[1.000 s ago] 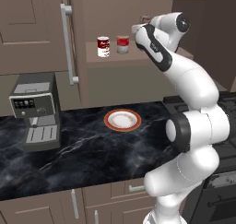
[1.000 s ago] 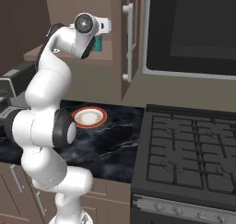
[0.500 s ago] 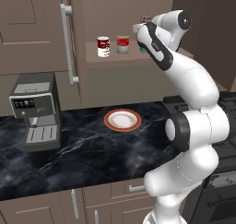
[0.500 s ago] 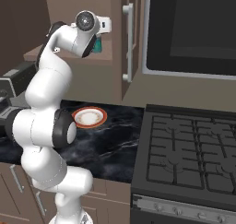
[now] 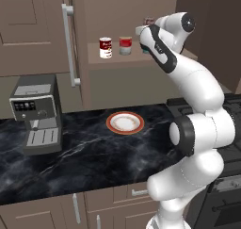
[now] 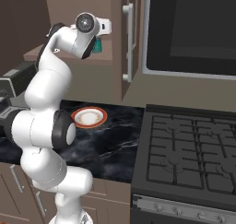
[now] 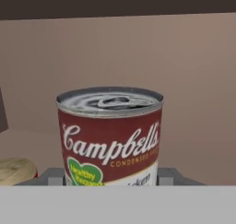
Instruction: Stack two cans on top of the other two cans in the cabinet.
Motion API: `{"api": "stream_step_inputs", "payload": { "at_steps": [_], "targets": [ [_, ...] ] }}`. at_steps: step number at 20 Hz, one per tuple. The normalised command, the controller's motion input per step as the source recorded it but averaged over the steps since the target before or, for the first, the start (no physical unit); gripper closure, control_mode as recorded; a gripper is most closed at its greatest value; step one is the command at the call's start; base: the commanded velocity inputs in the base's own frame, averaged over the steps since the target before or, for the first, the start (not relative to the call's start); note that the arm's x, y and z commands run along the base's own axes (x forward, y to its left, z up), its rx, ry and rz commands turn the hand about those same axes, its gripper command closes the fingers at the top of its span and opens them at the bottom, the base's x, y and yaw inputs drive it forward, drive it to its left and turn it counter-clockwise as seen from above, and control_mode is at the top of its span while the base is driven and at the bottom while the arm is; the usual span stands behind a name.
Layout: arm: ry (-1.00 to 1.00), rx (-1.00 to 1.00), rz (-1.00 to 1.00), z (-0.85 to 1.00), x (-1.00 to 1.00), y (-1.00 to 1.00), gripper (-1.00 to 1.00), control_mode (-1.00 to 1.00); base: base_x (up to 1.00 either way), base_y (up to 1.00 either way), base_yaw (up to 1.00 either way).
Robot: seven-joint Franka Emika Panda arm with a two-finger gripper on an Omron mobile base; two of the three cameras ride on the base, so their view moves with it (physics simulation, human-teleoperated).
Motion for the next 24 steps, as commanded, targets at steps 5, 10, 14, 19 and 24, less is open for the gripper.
{"api": "stream_step_inputs", "payload": {
  "at_steps": [5, 10, 14, 19, 24],
  "targets": [
    [0.0, 0.0, 0.0, -0.16, 0.03, -0.02, 1.0, -1.0, 0.0, 0.0, 0.0],
    [0.0, 0.0, 0.0, -0.02, 0.0, -0.05, 1.0, -1.0, 0.0, 0.0, 0.0],
    [0.0, 0.0, -0.02, -0.02, 0.0, -0.02, 1.0, -1.0, 0.0, 0.0, 0.0],
    [0.01, 0.0, -0.02, -0.14, 0.0, 0.0, 1.0, -1.0, 0.0, 0.0, 0.0],
    [0.0, 0.0, -0.01, -0.12, 0.0, 0.0, -1.0, -1.0, 0.0, 0.0, 0.0]
  ]
}}
